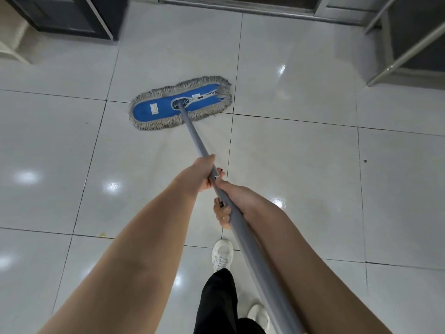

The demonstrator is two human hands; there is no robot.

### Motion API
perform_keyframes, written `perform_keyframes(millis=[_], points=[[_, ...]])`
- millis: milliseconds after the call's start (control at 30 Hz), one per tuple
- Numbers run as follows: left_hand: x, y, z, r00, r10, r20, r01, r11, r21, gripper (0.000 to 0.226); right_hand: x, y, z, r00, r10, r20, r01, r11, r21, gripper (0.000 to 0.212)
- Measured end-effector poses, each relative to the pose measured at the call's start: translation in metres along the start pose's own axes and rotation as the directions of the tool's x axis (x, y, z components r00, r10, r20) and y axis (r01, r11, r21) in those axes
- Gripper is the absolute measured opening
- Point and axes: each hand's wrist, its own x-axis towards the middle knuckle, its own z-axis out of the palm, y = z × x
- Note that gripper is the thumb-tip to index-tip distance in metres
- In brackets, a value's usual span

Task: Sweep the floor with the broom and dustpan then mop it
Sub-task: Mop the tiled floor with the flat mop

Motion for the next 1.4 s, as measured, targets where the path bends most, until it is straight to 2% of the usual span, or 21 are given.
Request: perform_keyframes(millis=[400, 600, 733, 900, 1100, 1267, 1400], points=[[-0.084, -0.157, 0.040, 0.999, -0.034, 0.039, 0.034, 0.999, -0.011, 0.024, -0.060, 0.157, -0.069, 0.998, 0.012, -0.055, -0.017, 0.996, -0.091, 0.048], [-0.131, -0.255, 0.073, 0.991, -0.074, 0.108, 0.074, 0.997, 0.002, 0.028, -0.097, 0.246, -0.125, 0.988, -0.034, -0.148, -0.007, 0.964, -0.266, 0.046], [-0.169, -0.310, 0.094, 0.986, -0.124, 0.111, 0.121, 0.992, 0.037, 0.027, -0.124, 0.302, -0.156, 0.985, -0.029, -0.171, -0.028, 0.946, -0.322, 0.047], [-0.212, -0.366, 0.096, 0.969, -0.194, 0.156, 0.185, 0.980, 0.068, 0.025, -0.159, 0.361, -0.168, 0.985, 0.089, -0.146, -0.128, 0.950, -0.285, 0.049], [-0.233, -0.388, 0.074, 0.970, -0.202, 0.137, 0.185, 0.975, 0.127, 0.023, -0.160, 0.398, -0.150, 0.990, 0.068, -0.127, -0.097, 0.968, -0.232, 0.047], [-0.220, -0.370, 0.045, 0.975, -0.159, 0.155, 0.141, 0.982, 0.124, 0.022, -0.140, 0.390, -0.117, 0.989, 0.032, -0.146, -0.056, 0.985, -0.164, 0.045], [-0.206, -0.360, 0.017, 0.967, -0.170, 0.190, 0.152, 0.982, 0.108, 0.021, -0.125, 0.386, -0.091, 0.989, 0.068, -0.129, -0.078, 0.994, -0.075, 0.044]])
